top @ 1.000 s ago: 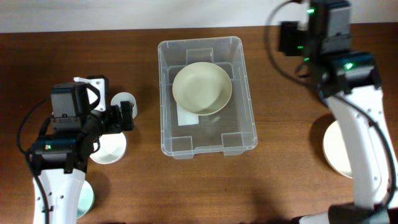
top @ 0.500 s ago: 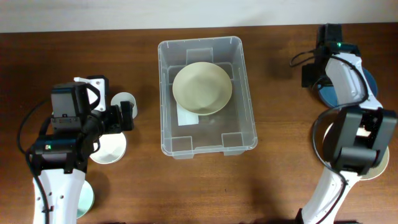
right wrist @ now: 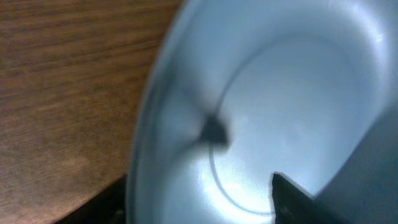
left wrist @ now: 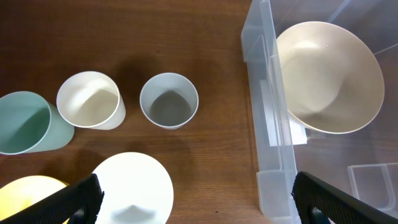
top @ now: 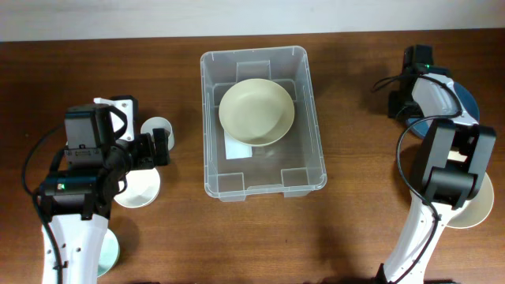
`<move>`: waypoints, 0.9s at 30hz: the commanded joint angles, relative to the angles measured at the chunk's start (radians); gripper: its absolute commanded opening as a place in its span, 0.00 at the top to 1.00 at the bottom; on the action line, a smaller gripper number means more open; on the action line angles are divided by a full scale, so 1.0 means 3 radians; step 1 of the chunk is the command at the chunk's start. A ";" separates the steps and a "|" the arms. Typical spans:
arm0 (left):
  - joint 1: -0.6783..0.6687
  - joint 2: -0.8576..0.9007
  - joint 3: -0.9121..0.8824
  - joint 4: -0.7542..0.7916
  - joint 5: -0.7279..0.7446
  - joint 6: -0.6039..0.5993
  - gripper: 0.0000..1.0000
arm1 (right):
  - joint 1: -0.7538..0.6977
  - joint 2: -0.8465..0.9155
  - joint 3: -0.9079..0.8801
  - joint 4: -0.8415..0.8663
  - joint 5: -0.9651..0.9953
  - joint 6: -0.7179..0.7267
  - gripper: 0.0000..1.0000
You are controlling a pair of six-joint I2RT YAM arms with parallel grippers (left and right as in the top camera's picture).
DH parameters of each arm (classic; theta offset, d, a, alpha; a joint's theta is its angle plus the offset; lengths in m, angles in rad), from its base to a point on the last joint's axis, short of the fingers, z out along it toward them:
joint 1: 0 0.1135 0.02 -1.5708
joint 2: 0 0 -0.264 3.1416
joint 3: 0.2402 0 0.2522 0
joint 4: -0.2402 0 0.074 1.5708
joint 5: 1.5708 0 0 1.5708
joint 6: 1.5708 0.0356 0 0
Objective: Pack container
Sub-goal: 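Release the bowl and move the right gripper to the blue bowl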
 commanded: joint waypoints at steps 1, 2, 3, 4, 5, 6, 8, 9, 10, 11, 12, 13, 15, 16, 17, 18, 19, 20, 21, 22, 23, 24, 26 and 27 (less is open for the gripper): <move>-0.0001 0.0003 0.0066 0.0018 -0.0015 -0.0042 0.01 | -0.0008 0.0051 -0.0047 0.0050 0.0029 0.0009 0.49; -0.0001 0.0003 0.0066 0.0023 -0.0015 -0.0042 0.01 | -0.0008 0.0052 -0.0048 0.0057 0.0029 0.0009 0.57; -0.0001 0.0003 0.0066 0.0025 -0.0015 -0.0042 0.01 | -0.0008 0.0052 -0.0051 0.0066 0.0029 0.0009 0.62; -0.0001 0.0003 0.0066 0.0025 -0.0015 -0.0042 0.01 | -0.0008 0.0052 -0.0051 0.0071 0.0029 0.0009 0.66; -0.0001 0.0003 0.0066 0.0025 -0.0015 -0.0042 0.01 | -0.0008 0.0051 -0.0051 0.0079 0.0029 0.0009 0.69; -0.0001 0.0003 0.0066 0.0025 -0.0015 -0.0042 0.01 | -0.0008 0.0052 -0.0051 0.0084 0.0031 0.0009 0.70; -0.0001 0.0003 0.0066 0.0025 -0.0015 -0.0042 0.01 | -0.0008 0.0052 -0.0053 0.0095 0.0029 0.0009 0.78; -0.0001 0.0003 0.0066 0.0025 -0.0015 -0.0042 0.01 | -0.0008 0.0052 -0.0055 0.0102 0.0029 0.0009 0.83; -0.0001 0.0003 0.0066 0.0025 -0.0015 -0.0042 0.01 | -0.0008 0.0051 -0.0055 0.0106 0.0029 0.0009 0.84; -0.0001 0.0003 0.0066 0.0025 -0.0015 -0.0042 0.01 | -0.0008 0.0051 -0.0056 0.0114 0.0029 0.0009 0.86; -0.0001 0.0003 0.0066 0.0024 -0.0015 -0.0042 0.01 | -0.0008 0.0051 -0.0056 0.0122 0.0029 0.0009 0.88; -0.0001 0.0003 0.0066 0.0024 -0.0015 -0.0042 0.01 | -0.0008 0.0051 -0.0056 0.0132 0.0029 0.0009 0.90; -0.0001 0.0003 0.0066 0.0024 -0.0015 -0.0042 0.01 | -0.0008 0.0051 -0.0056 0.0149 0.0029 0.0009 0.93; -0.0001 0.0003 0.0067 0.0024 -0.0015 -0.0042 0.01 | -0.0008 0.0051 -0.0056 0.0159 0.0029 0.0009 0.96; -0.0001 0.0003 0.0066 0.0024 -0.0015 -0.0042 0.01 | -0.0008 0.0051 -0.0056 0.0168 0.0029 0.0009 0.96; -0.0001 0.0003 0.0066 0.0024 -0.0015 -0.0042 0.01 | -0.0008 0.0051 -0.0056 0.0172 0.0029 0.0009 0.96; -0.0001 0.0003 0.0066 0.0024 -0.0015 -0.0042 0.01 | -0.0008 0.0051 -0.0056 0.0182 0.0031 0.0009 0.96; -0.0001 0.0003 0.0066 0.0024 -0.0014 -0.0042 0.01 | -0.0008 0.0051 -0.0056 0.0202 0.0031 0.0009 0.96; -0.0001 0.0003 0.0066 0.0024 -0.0015 -0.0042 0.01 | -0.0008 0.0051 -0.0056 0.0212 0.0031 0.0008 0.96; -0.0001 0.0003 0.0066 0.0024 -0.0015 -0.0042 0.01 | -0.0008 0.0051 -0.0056 0.0228 0.0032 0.0008 0.96; -0.0001 0.0003 0.0066 0.0024 -0.0015 -0.0042 0.01 | -0.0008 0.0051 -0.0055 0.0245 0.0036 0.0008 0.96; -0.0001 0.0003 0.0066 0.0024 -0.0014 -0.0042 0.01 | -0.0008 0.0050 -0.0053 0.0259 0.0048 0.0008 0.96; -0.0001 0.0003 0.0066 0.0024 -0.0015 -0.0042 0.01 | 0.0003 0.0024 -0.0003 0.0243 0.0055 0.0008 0.96; -0.0001 0.0003 0.0066 0.0024 -0.0015 -0.0042 0.01 | 0.0010 -0.0001 0.0028 0.0229 0.0056 0.0008 0.96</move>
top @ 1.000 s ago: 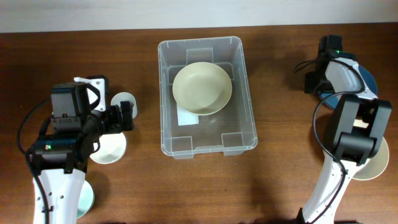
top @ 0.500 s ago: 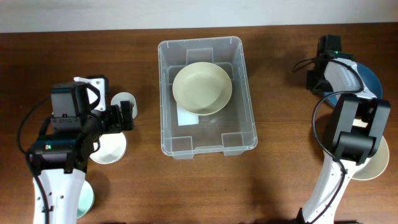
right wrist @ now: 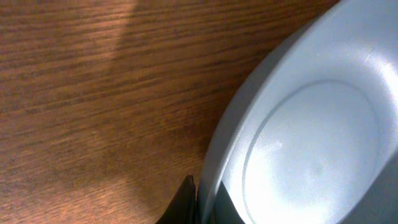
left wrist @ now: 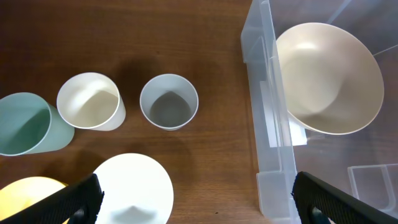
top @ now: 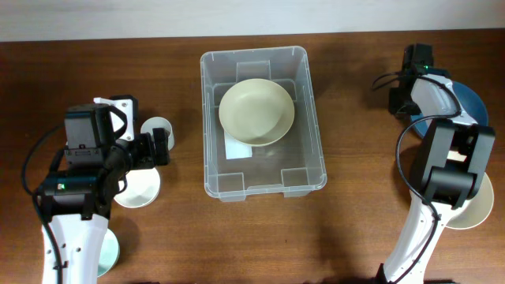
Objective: Pack container
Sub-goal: 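Release the bowl and move the right gripper to the blue bowl, then carry the dark-blue bowl into the bin onto the cream bowl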
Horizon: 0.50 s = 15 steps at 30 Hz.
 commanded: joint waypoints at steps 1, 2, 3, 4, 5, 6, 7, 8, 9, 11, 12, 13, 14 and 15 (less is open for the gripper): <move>-0.0001 0.0003 0.0066 0.0011 -0.0014 -0.0042 0.01 | 0.0019 -0.0051 0.0097 -0.0022 0.0069 0.0022 0.96; -0.0001 0.0003 0.0066 0.0011 -0.0014 -0.0042 0.01 | 0.0031 -0.0100 0.0131 -0.0033 0.0069 0.0022 0.96; -0.0001 0.0003 0.0066 0.0013 -0.0014 -0.0042 0.00 | 0.0042 -0.0149 0.0158 -0.0037 0.0070 0.0022 0.96; -0.0001 0.0003 0.0066 0.0014 -0.0014 -0.0042 0.01 | 0.0062 -0.0225 0.0188 -0.0042 0.0069 0.0022 0.96; -0.0001 0.0003 0.0066 0.0018 -0.0014 -0.0042 0.01 | 0.0081 -0.0291 0.0215 -0.0045 0.0069 0.0020 0.96; -0.0001 0.0003 0.0066 0.0022 -0.0014 -0.0042 0.00 | 0.0107 -0.0380 0.0249 -0.0057 0.0066 0.0019 0.96; -0.0001 0.0003 0.0066 0.0027 -0.0014 -0.0042 0.01 | 0.0137 -0.0469 0.0282 -0.0074 0.0066 0.0008 0.96; -0.0001 0.0003 0.0066 0.0034 -0.0014 -0.0042 0.01 | 0.0207 -0.0637 0.0341 -0.0094 0.0065 -0.0031 0.96; -0.0001 0.0003 0.0066 0.0036 -0.0014 -0.0042 0.01 | 0.0251 -0.0721 0.0352 -0.0095 0.0066 -0.0090 0.96; -0.0001 0.0003 0.0066 0.0036 -0.0014 -0.0042 0.01 | 0.0369 -0.0913 0.0364 -0.0095 0.0065 -0.0234 0.96; -0.0001 0.0003 0.0066 0.0034 -0.0014 -0.0042 0.01 | 0.0432 -0.0997 0.0364 -0.0095 0.0064 -0.0291 0.96; -0.0001 0.0003 0.0066 0.0034 -0.0014 -0.0042 0.01 | 0.0505 -0.1078 0.0364 -0.0099 0.0055 -0.0360 0.96; -0.0001 0.0003 0.0066 0.0036 -0.0014 -0.0042 0.01 | 0.0596 -0.1170 0.0364 -0.0114 0.0022 -0.0477 0.96; -0.0001 0.0003 0.0066 0.0034 -0.0014 -0.0042 0.00 | 0.0689 -0.1245 0.0364 -0.0139 -0.0046 -0.0622 0.96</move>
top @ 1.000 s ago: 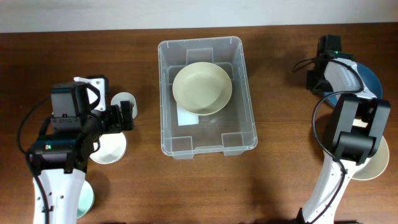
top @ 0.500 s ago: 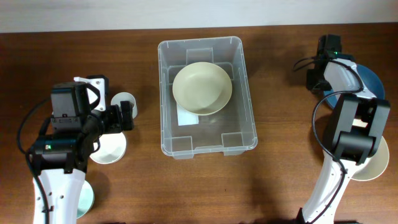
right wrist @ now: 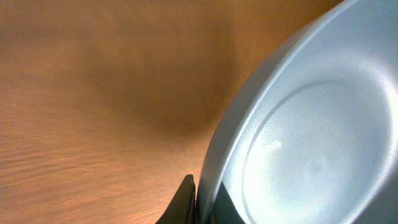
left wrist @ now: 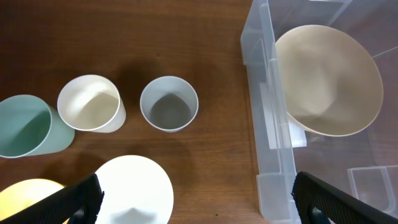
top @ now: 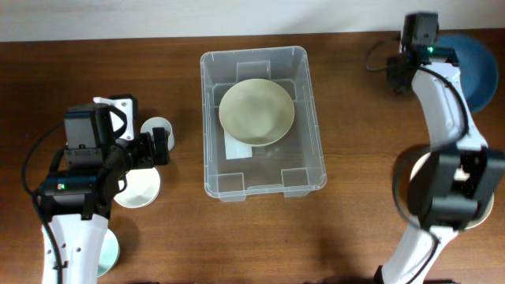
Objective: Pack container
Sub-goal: 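Carry the dark-blue bowl into the bin onto the cream bowl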
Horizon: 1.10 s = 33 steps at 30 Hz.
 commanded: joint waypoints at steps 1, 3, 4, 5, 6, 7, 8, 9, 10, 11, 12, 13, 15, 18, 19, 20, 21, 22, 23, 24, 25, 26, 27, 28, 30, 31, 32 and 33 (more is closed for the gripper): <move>-0.0001 0.0001 0.0066 0.0011 -0.0015 -0.0042 0.01 | 0.0388 -0.0490 0.0117 -0.0047 -0.0121 -0.0554 0.96; -0.0001 0.0001 0.0066 0.0011 -0.0014 -0.0042 0.01 | 0.0598 -0.0613 0.0117 -0.0100 -0.0277 -0.0800 0.96; -0.0001 0.0001 0.0066 0.0010 -0.0015 -0.0042 0.01 | 0.0711 -0.0665 0.0117 -0.0132 -0.0394 -0.0924 0.96; -0.0001 0.0001 0.0066 0.0010 -0.0014 -0.0042 0.00 | 0.0829 -0.0711 0.0117 -0.0172 -0.0525 -0.1073 0.96; -0.0001 0.0001 0.0066 0.0010 -0.0014 -0.0042 0.01 | 0.1027 -0.0765 0.0117 -0.0234 -0.0731 -0.1294 0.96; -0.0001 0.0001 0.0066 0.0011 -0.0014 -0.0042 0.01 | 0.1141 -0.0782 0.0117 -0.0272 -0.0816 -0.1414 0.96; -0.0001 0.0001 0.0066 0.0010 -0.0014 -0.0042 0.01 | 0.1256 -0.0790 0.0117 -0.0310 -0.0874 -0.1507 0.96; -0.0001 0.0001 0.0066 0.0010 -0.0014 -0.0042 0.01 | 0.1419 -0.0790 0.0117 -0.0376 -0.0927 -0.1644 0.96; -0.0001 0.0001 0.0066 0.0010 -0.0014 -0.0042 0.01 | 0.1509 -0.0787 0.0117 -0.0422 -0.0935 -0.1731 0.96; -0.0001 0.0001 0.0066 0.0010 -0.0014 -0.0042 0.01 | 0.1619 -0.0774 0.0116 -0.0481 -0.0935 -0.1835 0.96; -0.0001 0.0001 0.0066 0.0010 -0.0014 -0.0042 0.01 | 0.1723 -0.0762 0.0116 -0.0538 -0.0935 -0.1934 0.96; -0.0001 0.0001 0.0066 0.0010 -0.0014 -0.0042 0.01 | 0.1859 -0.0740 0.0116 -0.0607 -0.0935 -0.2050 0.96; -0.0001 0.0001 0.0066 0.0010 -0.0014 -0.0042 0.01 | 0.2035 -0.0713 0.0114 -0.0684 -0.0936 -0.2164 0.96; -0.0001 0.0001 0.0066 0.0010 -0.0014 -0.0042 0.01 | 0.2266 -0.0668 0.0078 -0.0771 -0.0935 -0.2363 0.96; -0.0001 0.0001 0.0066 0.0009 -0.0014 -0.0042 0.01 | 0.2330 -0.0652 0.0057 -0.0791 -0.0935 -0.2406 0.96; -0.0001 0.0001 0.0066 0.0009 -0.0014 -0.0042 0.01 | 0.2372 -0.0637 0.0033 -0.0791 -0.0937 -0.2403 0.96; -0.0001 0.0001 0.0066 0.0008 -0.0014 -0.0042 0.01 | 0.2401 -0.0621 0.0011 -0.0791 -0.0937 -0.2402 0.96; -0.0001 0.0001 0.0066 0.0008 -0.0014 -0.0042 0.01 | 0.2422 -0.0604 -0.0015 -0.0791 -0.0937 -0.2402 0.96; -0.0001 0.0001 0.0066 0.0008 -0.0014 -0.0042 0.01 | 0.2436 -0.0582 -0.0047 -0.0791 -0.0951 -0.2402 0.96; -0.0001 0.0001 0.0066 0.0006 -0.0014 -0.0042 0.01 | 0.2436 -0.0551 -0.0072 -0.0795 -0.0998 -0.2401 0.96; -0.0001 0.0001 0.0066 0.0006 -0.0014 -0.0042 0.01 | 0.2435 -0.0509 -0.0098 -0.0796 -0.1080 -0.2401 0.96; -0.0001 0.0001 0.0066 0.0006 -0.0014 -0.0042 0.01 | 0.2434 -0.0465 -0.0123 -0.0796 -0.1158 -0.2399 0.96; -0.0001 0.0001 0.0066 0.0008 -0.0014 -0.0042 0.00 | 0.2433 -0.0434 -0.0145 -0.0796 -0.1190 -0.2399 0.96; -0.0001 0.0001 0.0066 0.0006 -0.0014 -0.0042 0.01 | 0.2433 -0.0390 -0.0179 -0.0792 -0.1217 -0.2399 0.96; -0.0001 0.0001 0.0066 0.0004 -0.0014 -0.0042 0.01 | 0.2434 -0.0300 -0.0229 -0.0785 -0.1254 -0.2401 0.96; -0.0001 0.0001 0.0066 -0.0001 -0.0014 -0.0042 0.01 | 0.2435 -0.0267 -0.0239 -0.0783 -0.1258 -0.2401 0.96; -0.0001 0.0001 0.0066 -0.0004 -0.0014 -0.0042 0.01 | 0.2435 -0.0220 -0.0247 -0.0781 -0.1258 -0.2401 0.96; -0.0001 0.0001 0.0066 -0.0004 -0.0014 -0.0042 0.01 | 0.2435 -0.0167 -0.0247 -0.0779 -0.1258 -0.2401 0.96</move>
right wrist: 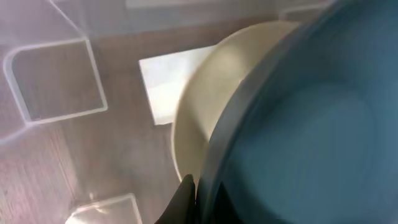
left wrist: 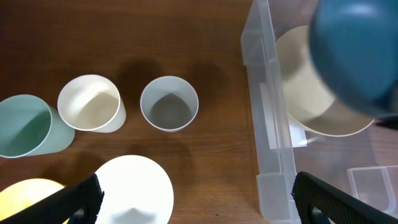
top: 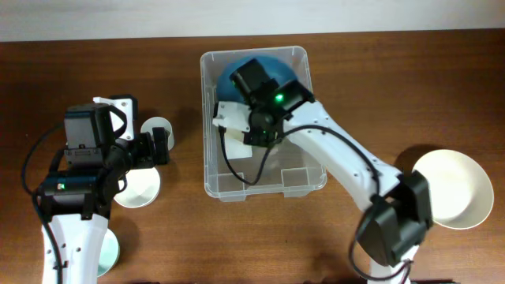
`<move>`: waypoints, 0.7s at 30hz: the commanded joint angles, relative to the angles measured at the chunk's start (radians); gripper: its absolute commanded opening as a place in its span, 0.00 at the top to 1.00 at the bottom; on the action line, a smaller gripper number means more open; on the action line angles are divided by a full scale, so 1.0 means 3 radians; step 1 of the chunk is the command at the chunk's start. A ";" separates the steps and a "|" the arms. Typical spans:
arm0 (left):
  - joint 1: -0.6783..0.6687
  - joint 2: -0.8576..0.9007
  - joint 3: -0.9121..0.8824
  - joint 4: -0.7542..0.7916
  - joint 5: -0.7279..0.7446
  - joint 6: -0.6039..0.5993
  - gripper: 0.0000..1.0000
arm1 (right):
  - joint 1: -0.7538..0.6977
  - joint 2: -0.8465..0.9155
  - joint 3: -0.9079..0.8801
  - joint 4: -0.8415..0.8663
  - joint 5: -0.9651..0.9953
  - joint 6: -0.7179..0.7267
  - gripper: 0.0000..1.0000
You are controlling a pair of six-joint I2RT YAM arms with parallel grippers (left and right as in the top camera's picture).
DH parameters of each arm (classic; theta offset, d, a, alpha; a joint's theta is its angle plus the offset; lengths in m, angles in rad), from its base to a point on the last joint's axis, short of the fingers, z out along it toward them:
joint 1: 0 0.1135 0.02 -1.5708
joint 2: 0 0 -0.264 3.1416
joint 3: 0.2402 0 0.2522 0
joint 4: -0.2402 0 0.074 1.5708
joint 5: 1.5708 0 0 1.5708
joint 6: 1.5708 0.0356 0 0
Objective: Pack container
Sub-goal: 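Carry the dark-blue bowl into the bin onto the cream bowl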
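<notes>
The clear plastic container stands mid-table with a cream bowl in its far half. My right gripper is over that half, shut on the rim of a blue bowl, which hangs tilted just above the cream bowl. The right wrist view is mostly filled by the blue bowl, with my right gripper pinching its edge. In the left wrist view the blue bowl shows over the container. My left gripper is open over the table, left of the container.
Left of the container stand a grey-white cup, a cream cup and a teal cup, with a white bowl and a yellow one nearer. Another white bowl lies at the right. A white paper lies in the container.
My right gripper, still shut on the blue bowl, was up at the table's far right corner and is now over the container, above the cream bowl. The left arm is unchanged.
My right gripper was at the blue bowl's rim while it lay on the table at the right. Then it was shut on the rim. Then the bowl was lifted at the far right corner, and now it hangs over the container. The left arm stayed still.
</notes>
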 commanded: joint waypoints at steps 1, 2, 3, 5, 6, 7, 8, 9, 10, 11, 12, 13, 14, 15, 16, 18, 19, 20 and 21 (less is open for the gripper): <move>-0.0001 0.0001 0.0066 -0.0003 -0.0014 -0.0042 0.01 | -0.0004 0.0217 -0.0028 0.0036 -0.0099 -0.0045 0.96; -0.0001 0.0001 0.0066 -0.0003 -0.0014 -0.0042 0.01 | -0.0003 0.0256 -0.0028 0.0048 -0.0099 -0.0045 0.96; -0.0001 0.0001 0.0066 -0.0003 -0.0014 -0.0042 0.01 | -0.0003 0.0291 -0.0028 0.0070 -0.0099 -0.0045 0.96; -0.0001 0.0001 0.0066 -0.0003 -0.0014 -0.0042 0.01 | -0.0003 0.0332 -0.0028 0.0107 -0.0098 -0.0045 0.96; -0.0001 0.0001 0.0066 -0.0003 -0.0014 -0.0042 0.01 | -0.0003 0.0347 -0.0028 0.0128 -0.0098 -0.0045 0.96; -0.0001 0.0001 0.0066 -0.0003 -0.0014 -0.0042 0.01 | -0.0003 0.0352 -0.0028 0.0149 -0.0097 -0.0043 0.95; -0.0001 0.0001 0.0067 -0.0004 -0.0014 -0.0042 0.01 | -0.0004 0.0352 -0.0028 0.0169 -0.0097 -0.0043 0.89; -0.0001 0.0001 0.0066 -0.0004 -0.0014 -0.0042 0.01 | -0.0004 0.0352 -0.0028 0.0174 -0.0086 -0.0043 0.83; -0.0001 0.0001 0.0066 -0.0004 -0.0014 -0.0042 0.01 | -0.0004 0.0352 -0.0028 0.0178 -0.0071 -0.0045 0.73; -0.0001 0.0001 0.0066 -0.0004 -0.0014 -0.0042 0.01 | -0.0004 0.0352 -0.0027 0.0179 -0.0028 -0.0042 0.67; -0.0001 0.0001 0.0066 -0.0004 -0.0014 -0.0042 0.01 | -0.0004 0.0351 -0.0027 0.0179 0.0024 -0.0042 0.64; -0.0001 0.0001 0.0066 -0.0004 -0.0014 -0.0042 0.01 | -0.0004 0.0351 -0.0027 0.0178 0.0085 -0.0042 0.64; -0.0001 0.0001 0.0066 -0.0004 -0.0014 -0.0042 0.01 | -0.0003 0.0350 -0.0025 0.0177 0.0141 -0.0042 0.63; -0.0001 0.0001 0.0066 -0.0004 -0.0014 -0.0042 0.01 | -0.0003 0.0340 -0.0018 0.0168 0.0181 -0.0028 0.63; -0.0001 0.0001 0.0067 -0.0004 -0.0014 -0.0042 0.01 | -0.0003 0.0319 0.0004 0.0136 0.0187 0.0003 0.63; -0.0001 0.0001 0.0066 -0.0004 -0.0014 -0.0042 0.01 | -0.0004 0.0220 0.0084 0.0103 0.0189 0.0184 0.63; -0.0001 0.0001 0.0066 -0.0003 -0.0014 -0.0042 0.01 | -0.0008 0.0173 0.0108 0.0107 0.0189 0.0245 0.63; -0.0001 0.0001 0.0066 -0.0001 -0.0014 -0.0042 0.00 | -0.0022 0.0099 0.0140 0.0108 0.0188 0.0314 0.62; -0.0001 0.0001 0.0066 -0.0001 -0.0015 -0.0042 0.01 | -0.0033 0.0023 0.0179 0.0108 0.0200 0.0394 0.60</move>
